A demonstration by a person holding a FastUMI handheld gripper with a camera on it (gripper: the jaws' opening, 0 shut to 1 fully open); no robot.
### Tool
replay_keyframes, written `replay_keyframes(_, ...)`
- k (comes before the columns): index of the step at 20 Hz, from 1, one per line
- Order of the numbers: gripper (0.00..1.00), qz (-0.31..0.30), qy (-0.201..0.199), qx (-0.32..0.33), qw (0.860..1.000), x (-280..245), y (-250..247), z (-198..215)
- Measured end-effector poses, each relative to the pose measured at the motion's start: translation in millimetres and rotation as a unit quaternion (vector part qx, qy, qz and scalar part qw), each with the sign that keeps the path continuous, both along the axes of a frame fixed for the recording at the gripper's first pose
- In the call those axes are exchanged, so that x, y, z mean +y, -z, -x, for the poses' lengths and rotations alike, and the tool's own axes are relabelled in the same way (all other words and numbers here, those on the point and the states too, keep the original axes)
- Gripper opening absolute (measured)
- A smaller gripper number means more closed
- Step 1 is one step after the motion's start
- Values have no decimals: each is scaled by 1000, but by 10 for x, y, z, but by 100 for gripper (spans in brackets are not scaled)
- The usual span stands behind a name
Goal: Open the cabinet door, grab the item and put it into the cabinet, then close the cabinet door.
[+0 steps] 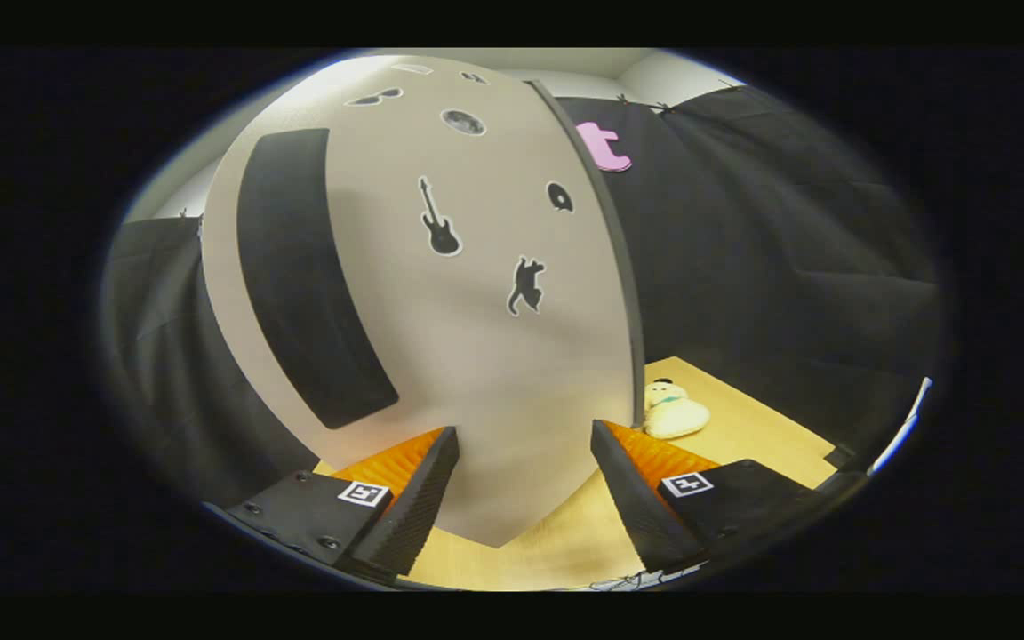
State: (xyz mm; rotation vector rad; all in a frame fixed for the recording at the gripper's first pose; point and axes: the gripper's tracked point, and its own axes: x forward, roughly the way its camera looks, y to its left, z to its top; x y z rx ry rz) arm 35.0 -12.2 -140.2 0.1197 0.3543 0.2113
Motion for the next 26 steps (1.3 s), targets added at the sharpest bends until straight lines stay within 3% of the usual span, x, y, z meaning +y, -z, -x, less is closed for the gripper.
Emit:
replay_keyframes(8, 96, 18, 2, 4, 1000, 530, 368, -459)
replay_keyframes(26, 96, 27, 63, 8, 998, 775, 577, -821)
